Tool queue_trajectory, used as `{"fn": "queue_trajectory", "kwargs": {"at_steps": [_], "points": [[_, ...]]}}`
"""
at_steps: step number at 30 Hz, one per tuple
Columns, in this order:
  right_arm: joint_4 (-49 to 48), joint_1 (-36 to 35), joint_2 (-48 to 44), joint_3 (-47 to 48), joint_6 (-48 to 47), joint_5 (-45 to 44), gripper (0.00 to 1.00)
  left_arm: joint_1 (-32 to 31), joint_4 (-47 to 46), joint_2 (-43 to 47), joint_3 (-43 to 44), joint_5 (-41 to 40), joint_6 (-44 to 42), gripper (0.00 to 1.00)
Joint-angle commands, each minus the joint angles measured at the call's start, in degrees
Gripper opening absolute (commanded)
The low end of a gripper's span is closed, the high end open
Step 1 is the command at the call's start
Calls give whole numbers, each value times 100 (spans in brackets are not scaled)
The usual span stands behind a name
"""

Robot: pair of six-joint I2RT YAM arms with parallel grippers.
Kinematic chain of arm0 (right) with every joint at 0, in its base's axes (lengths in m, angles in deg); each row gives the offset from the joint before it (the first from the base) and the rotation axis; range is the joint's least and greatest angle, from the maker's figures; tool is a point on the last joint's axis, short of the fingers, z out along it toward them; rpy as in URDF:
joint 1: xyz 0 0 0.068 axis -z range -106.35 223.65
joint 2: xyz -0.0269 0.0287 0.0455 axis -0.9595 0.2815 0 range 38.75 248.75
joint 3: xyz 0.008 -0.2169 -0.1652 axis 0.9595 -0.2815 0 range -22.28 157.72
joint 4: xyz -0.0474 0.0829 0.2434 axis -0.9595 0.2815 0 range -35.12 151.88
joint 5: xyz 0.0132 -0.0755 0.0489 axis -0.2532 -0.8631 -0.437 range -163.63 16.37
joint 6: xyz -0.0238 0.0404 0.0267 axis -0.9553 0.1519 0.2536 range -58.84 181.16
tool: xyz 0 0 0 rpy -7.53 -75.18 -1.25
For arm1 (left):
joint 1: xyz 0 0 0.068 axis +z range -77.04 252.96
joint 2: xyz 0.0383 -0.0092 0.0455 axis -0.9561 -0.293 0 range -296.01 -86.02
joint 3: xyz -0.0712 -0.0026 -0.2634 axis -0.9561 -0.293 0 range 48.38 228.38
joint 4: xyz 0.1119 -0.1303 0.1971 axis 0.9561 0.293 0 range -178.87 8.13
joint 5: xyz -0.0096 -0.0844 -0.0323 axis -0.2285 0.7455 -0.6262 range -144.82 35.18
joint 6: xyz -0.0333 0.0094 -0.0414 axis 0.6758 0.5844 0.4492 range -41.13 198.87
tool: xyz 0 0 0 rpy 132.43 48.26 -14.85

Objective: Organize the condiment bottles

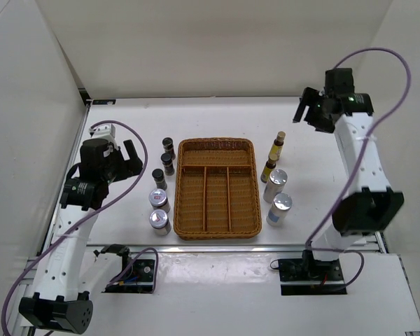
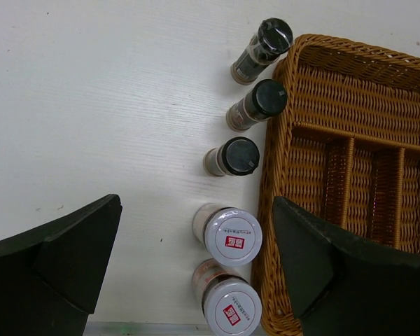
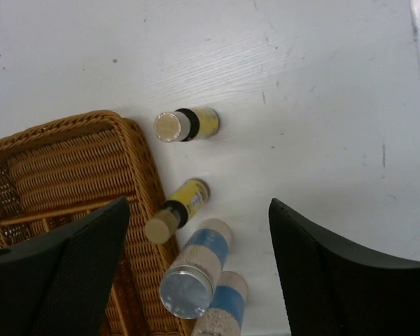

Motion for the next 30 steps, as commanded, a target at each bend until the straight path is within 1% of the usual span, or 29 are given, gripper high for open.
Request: {"fn": "queue_trajectory", "kwargs": {"at_steps": [1,3,6,8,10,16,21,24,28,30], "points": [[35,-214,719,645,-37,419,81,-22,14,172,-33,-102,45,100],[35,-416,1341,919,-90,217,77,-22,14,224,-33,-155,98,100],[35,-575,1712,1113,-143,85,73,-75,14,225,-86,-155,98,100],[35,-681,1958,1183,-195,-55,73,-75,14,225,-86,-155,98,100],[35,-856,2143,1245,-195,-178,70,-75,14,225,-86,-155,98,100],[35,-910,2390,1184,-195,-486,65,-75,14,225,-86,-208,98,100],[35,-910,2505,1132,-248,-679,64,-75,14,278,-86,-260,98,100],[35,-910,2618,1131,-248,-680,60,-75,14,278,-86,-260,98,100],[35,-910,2733,1131,-248,-732,49,-75,14,278,-86,-260,98,100],[35,-910,2733,1131,-248,-733,47,-75,14,278,-86,-260,98,100]]}}
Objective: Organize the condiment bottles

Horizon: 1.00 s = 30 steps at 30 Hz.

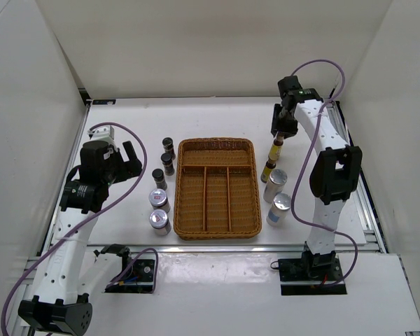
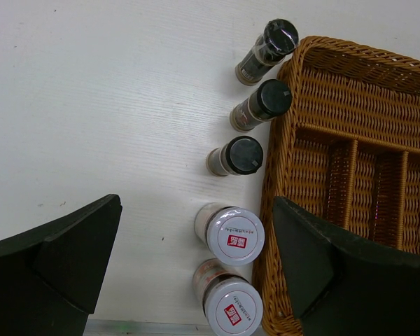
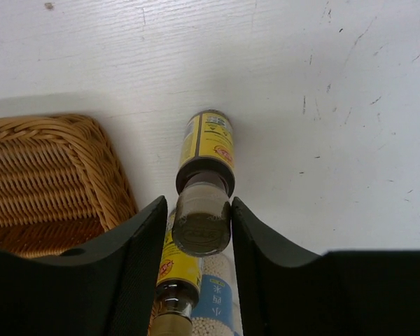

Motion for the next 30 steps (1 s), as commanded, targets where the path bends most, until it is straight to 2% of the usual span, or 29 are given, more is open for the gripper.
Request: {"fn": "queue_trajectory", "kwargs": {"at_steps": [1,12,20,25,30], "points": [[-19,21,8,104,-49,-123,45,-27,1,109,-1,-101,13,100],[-19,21,-537,157,4,-597,22,-27,1,109,-1,-153,13,100],[104,-163,-1073,701,-49,-808,13,-27,1,109,-1,-153,13,100],[156,-620,-1539,965,-216,-879,9,-27,1,109,-1,-153,13,100],[156,-1393,-1925,1141,-470,-1028,8,-27,1,109,-1,-153,13,100]]}}
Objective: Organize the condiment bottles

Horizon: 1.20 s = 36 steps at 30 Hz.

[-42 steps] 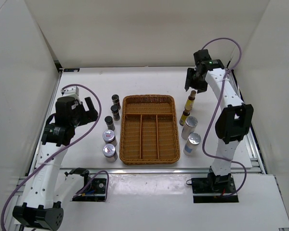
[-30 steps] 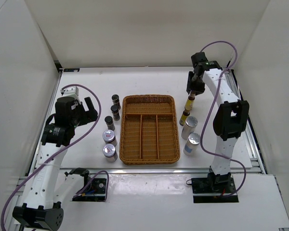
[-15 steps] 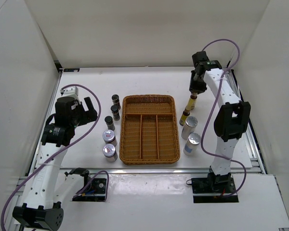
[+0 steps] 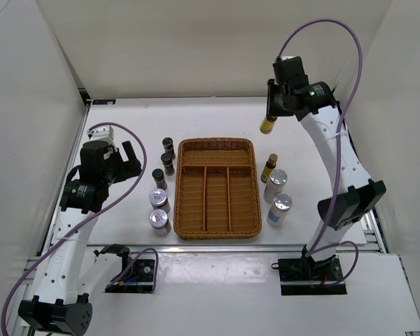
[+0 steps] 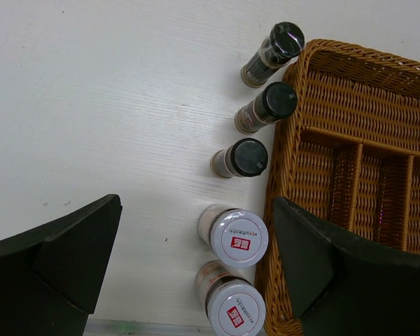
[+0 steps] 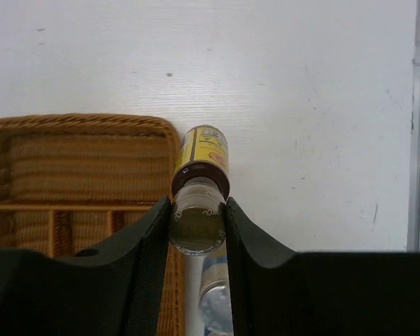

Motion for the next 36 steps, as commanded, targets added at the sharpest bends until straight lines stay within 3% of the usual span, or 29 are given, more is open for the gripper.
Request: {"fn": "queue_trajectory", "kwargs": {"at_steps": [1,6,15,28,36], "points": [[-112,-502,-392,313,-222,-156,8,-27,-1,109,-1,-49,13,100],[-112,-1380,-620,242,-275,-156,8,-27,-1,109,-1,-49,13,100],[-367,-2576,-725,-837,15,-156,3,-27,-1,57,-1,-49,13,100],[-1360,-2814,-726,-2200,454,266,0,-27,-1,4,-1,-49,13,100],[-1615,-2814,-559,-2438,508,319,0,-27,-1,4,-1,-49,13,100]]}}
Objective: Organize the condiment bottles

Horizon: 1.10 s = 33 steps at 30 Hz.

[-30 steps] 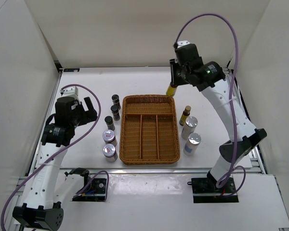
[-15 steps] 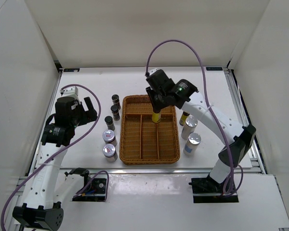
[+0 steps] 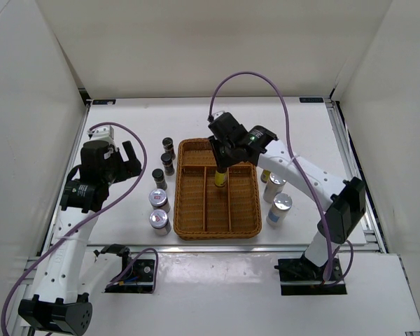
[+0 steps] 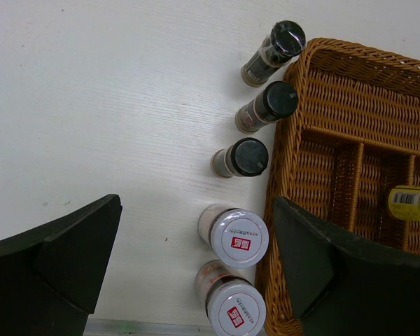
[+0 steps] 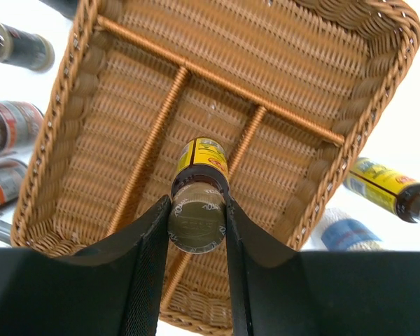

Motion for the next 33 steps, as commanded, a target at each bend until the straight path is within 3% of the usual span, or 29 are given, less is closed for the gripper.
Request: {"fn": "queue_trajectory", "kwargs": {"at_steps": [1,11,16,17,20,22,24,27,30,31,33], "points": [[-605,-38,-21,-34,119,15,0,-23,-1,32,-1,-49,13,100],[-790,-38,296,-210,233,-56,0,-23,-1,32,-1,-49,13,100],[-790,-38,489,-263,233,-283,8,-23,-1,32,-1,-49,13,100],[-790,-38,559,-263,233,-284,15,-23,-1,32,-1,-49,13,100],[-790,-38,559,-263,294,-284,19,-23,-1,32,-1,-49,13,100],[-738,-38,559,-316,294,-284,32,-23,-1,32,-1,-49,13,100],[-677,-38,498,-316,347,-284,58,-23,-1,32,-1,-49,13,100],[-431,-38,358,-185,347,-354,76,-23,-1,32,-1,4,13,100],[8,-38,296,342,347,-608,83,-23,-1,32,-53,4,13,100],[270,-38,209,474,347,-731,100,-23,-1,32,-54,4,13,100],[562,-38,-20,703,347,-1326,100,-23,-1,32,-54,4,13,100]]}}
